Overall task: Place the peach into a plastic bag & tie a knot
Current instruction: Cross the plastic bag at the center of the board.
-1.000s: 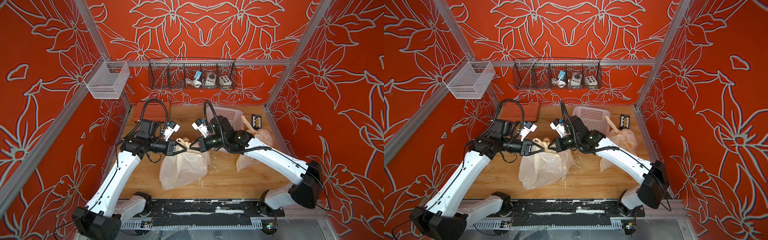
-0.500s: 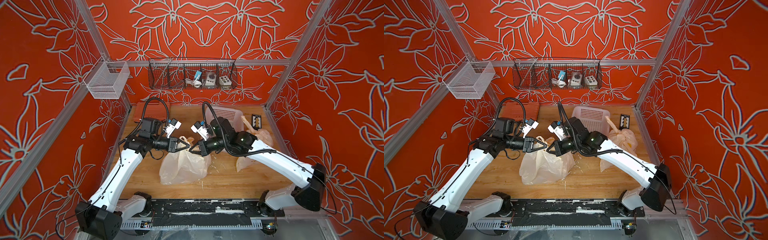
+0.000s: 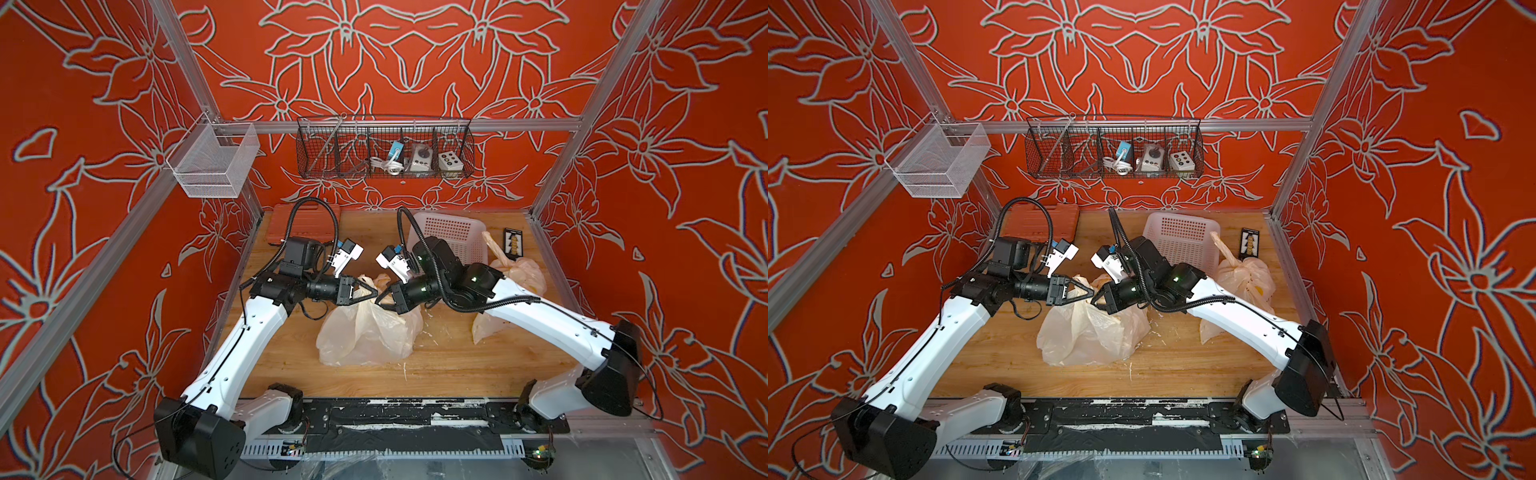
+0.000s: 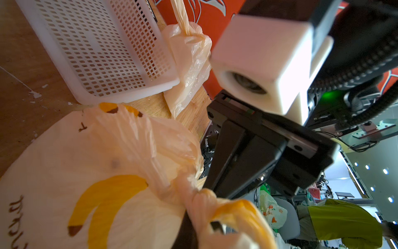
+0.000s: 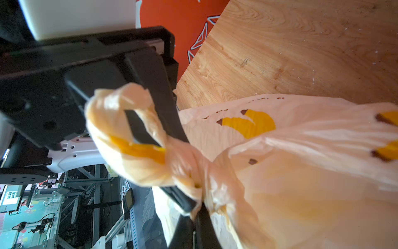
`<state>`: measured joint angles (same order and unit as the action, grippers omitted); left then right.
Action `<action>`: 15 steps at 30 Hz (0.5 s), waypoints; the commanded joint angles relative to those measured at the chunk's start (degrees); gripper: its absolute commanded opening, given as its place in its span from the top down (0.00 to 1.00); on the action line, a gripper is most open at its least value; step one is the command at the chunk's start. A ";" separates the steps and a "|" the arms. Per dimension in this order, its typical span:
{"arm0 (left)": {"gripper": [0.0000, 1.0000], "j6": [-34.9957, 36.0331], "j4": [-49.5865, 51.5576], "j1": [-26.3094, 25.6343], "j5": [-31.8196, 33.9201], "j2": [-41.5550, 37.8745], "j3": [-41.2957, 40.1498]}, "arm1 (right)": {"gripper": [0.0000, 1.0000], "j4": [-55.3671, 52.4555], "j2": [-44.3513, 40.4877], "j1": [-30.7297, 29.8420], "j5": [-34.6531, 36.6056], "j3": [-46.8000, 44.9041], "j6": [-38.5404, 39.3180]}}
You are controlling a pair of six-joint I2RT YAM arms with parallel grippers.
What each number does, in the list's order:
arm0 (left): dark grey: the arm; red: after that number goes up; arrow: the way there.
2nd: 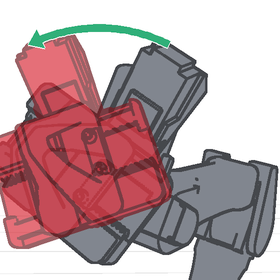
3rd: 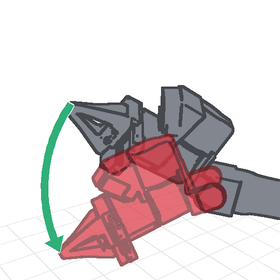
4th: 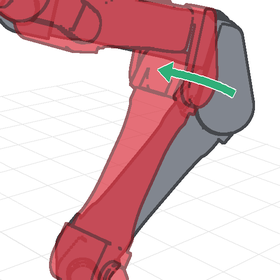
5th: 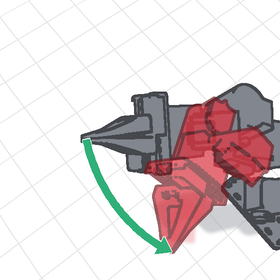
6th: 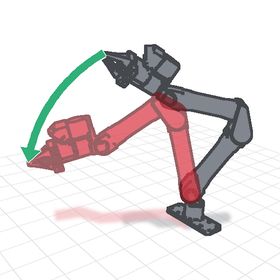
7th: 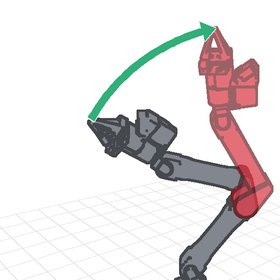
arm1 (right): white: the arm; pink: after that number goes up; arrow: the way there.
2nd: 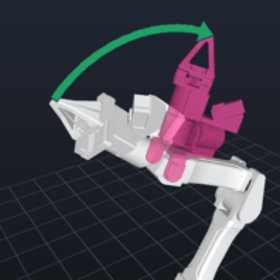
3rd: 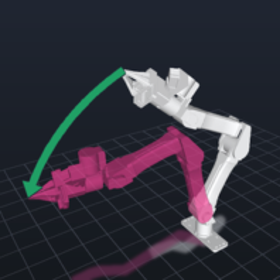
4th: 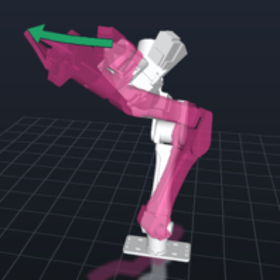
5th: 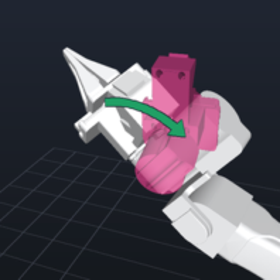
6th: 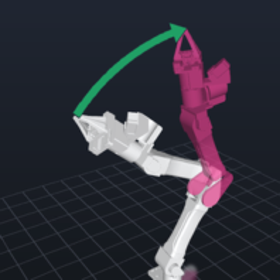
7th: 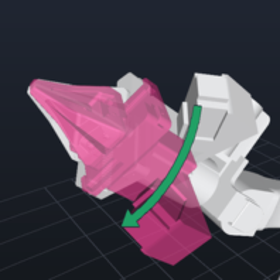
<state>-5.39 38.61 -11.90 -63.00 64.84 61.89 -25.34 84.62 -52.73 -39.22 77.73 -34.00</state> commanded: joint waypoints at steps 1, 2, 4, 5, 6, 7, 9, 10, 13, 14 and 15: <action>0.99 7.01 -0.09 0.02 -1.17 -0.12 0.48 | 0.81 1.84 -1.73 -0.01 -9.76 0.66 1.95; 0.99 7.48 -1.05 0.12 -1.47 -0.39 0.26 | 0.76 1.10 -2.65 0.41 -12.21 0.47 2.92; 1.00 8.94 -2.48 0.22 -2.52 -0.99 -0.08 | 0.68 -0.09 -4.66 1.98 -15.07 -0.46 4.19; 1.00 9.64 -3.52 0.21 -3.45 -1.45 -0.50 | 0.66 -1.15 -5.83 3.19 -15.89 -0.79 5.13; 1.00 10.70 -4.23 0.21 -4.64 -1.86 -0.82 | 0.66 -2.68 -6.75 4.78 -15.95 -0.62 6.36; 1.00 12.19 -5.14 0.22 -6.28 -2.50 -1.38 | 0.66 -4.52 -7.93 6.90 -15.39 -0.29 7.71; 1.00 13.74 -8.01 0.21 -9.63 -4.01 -2.80 | 0.71 -8.39 -9.75 10.17 -11.92 1.06 11.73; 1.00 15.22 -9.09 0.13 -10.96 -4.87 -3.35 | 0.75 -12.43 -10.23 10.32 -7.89 2.82 16.44; 1.00 17.69 -10.26 0.12 -13.45 -5.67 -3.69 | 0.78 -19.27 -9.91 9.20 -0.19 5.83 26.15; 1.00 18.60 -9.55 0.13 -14.07 -5.41 -3.26 | 0.78 -19.70 -9.71 9.02 0.46 6.03 27.51; 1.00 19.87 -8.23 0.11 -14.61 -4.79 -2.65 | 0.79 -19.88 -9.32 8.83 1.19 6.43 28.29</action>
<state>8.67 31.53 -11.94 -72.60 60.20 58.11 -38.83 74.81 -43.05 -43.27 82.81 -15.14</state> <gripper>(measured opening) 0.047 0.216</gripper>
